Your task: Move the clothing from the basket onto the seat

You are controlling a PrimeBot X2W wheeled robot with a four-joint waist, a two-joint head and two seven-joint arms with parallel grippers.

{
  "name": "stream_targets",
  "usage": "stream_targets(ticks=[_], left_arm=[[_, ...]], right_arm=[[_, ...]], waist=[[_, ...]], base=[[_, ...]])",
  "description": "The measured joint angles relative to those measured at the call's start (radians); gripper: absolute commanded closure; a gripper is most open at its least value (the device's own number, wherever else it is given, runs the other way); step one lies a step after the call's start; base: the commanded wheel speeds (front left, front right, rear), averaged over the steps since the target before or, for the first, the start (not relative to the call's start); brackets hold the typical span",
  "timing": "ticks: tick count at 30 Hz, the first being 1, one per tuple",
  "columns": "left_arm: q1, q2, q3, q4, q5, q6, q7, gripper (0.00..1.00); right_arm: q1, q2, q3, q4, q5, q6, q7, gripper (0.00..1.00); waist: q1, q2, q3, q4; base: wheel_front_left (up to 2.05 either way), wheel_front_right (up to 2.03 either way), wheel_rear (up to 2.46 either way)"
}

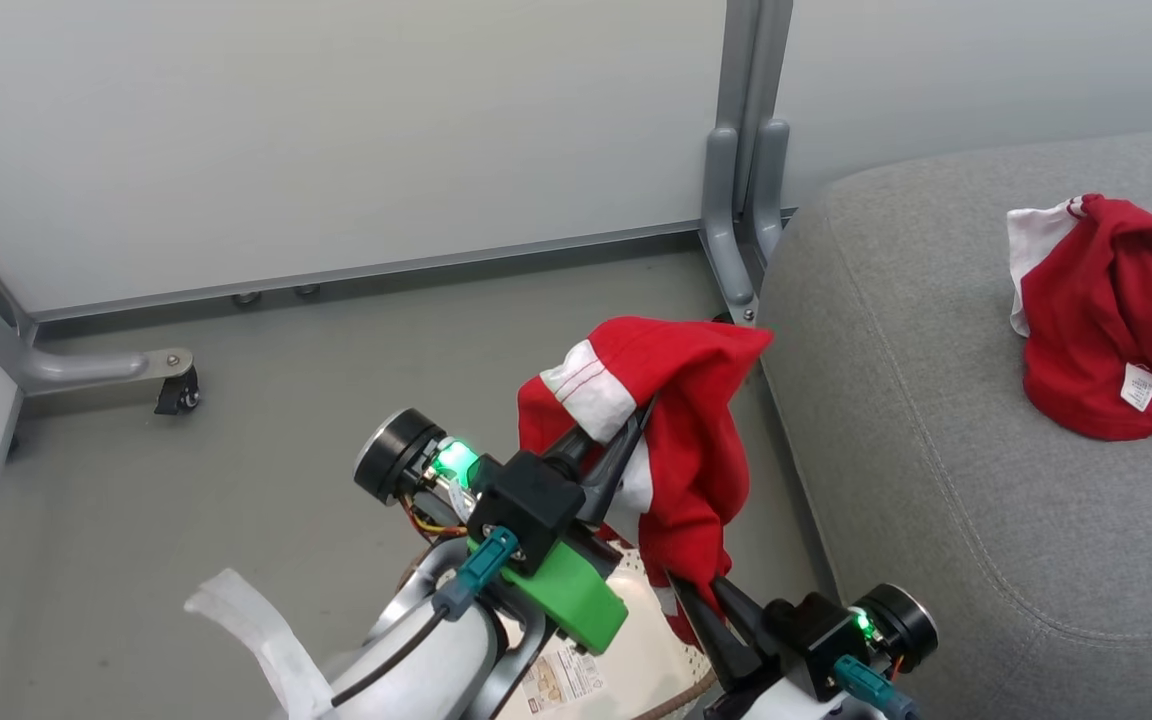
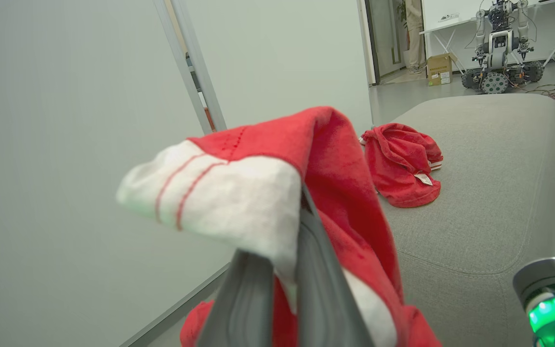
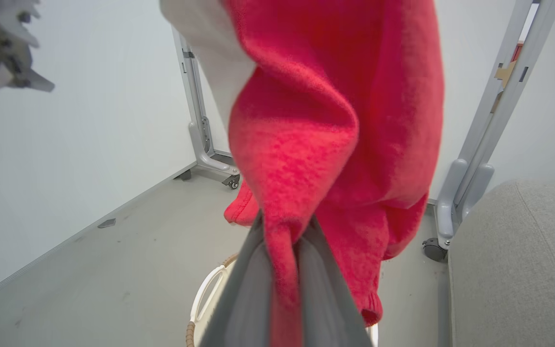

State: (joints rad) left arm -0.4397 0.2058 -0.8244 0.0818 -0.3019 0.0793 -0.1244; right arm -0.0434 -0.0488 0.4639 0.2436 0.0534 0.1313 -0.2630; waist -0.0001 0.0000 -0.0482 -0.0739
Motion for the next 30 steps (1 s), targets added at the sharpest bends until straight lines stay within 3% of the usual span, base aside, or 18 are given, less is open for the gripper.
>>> stream_targets(ticks=[5, 7, 8, 30], left_arm=[[0.001, 0.002, -0.005, 0.019, -0.008, 0.000, 0.007, 0.97], [0.002, 0.002, -0.009, 0.025, -0.010, 0.000, 0.015, 0.53], [0.002, 0.002, -0.010, 0.027, -0.010, 0.001, 0.015, 0.00], [-0.002, 0.023, -0.022, 0.045, -0.015, 0.013, 0.037, 0.00]], right_arm=[[0.004, 0.000, -0.018, -0.001, -0.007, 0.000, 0.000, 1.00], [0.004, 0.000, -0.022, 0.000, -0.011, 0.000, 0.000, 1.00], [0.004, 0.000, -0.023, 0.000, -0.011, 0.000, 0.000, 1.00], [0.003, 0.000, -0.040, -0.005, -0.007, 0.000, 0.000, 1.00]], waist=[[0.0000, 0.0000, 0.008, 0.004], [0.0000, 0.0000, 0.009, 0.005], [0.0000, 0.0000, 0.009, 0.005], [0.0001, 0.0000, 0.020, -0.001]], base=[[0.00, 0.00, 0.00], [0.00, 0.00, 0.00], [0.00, 0.00, 0.00], [0.00, 0.00, 0.00]])
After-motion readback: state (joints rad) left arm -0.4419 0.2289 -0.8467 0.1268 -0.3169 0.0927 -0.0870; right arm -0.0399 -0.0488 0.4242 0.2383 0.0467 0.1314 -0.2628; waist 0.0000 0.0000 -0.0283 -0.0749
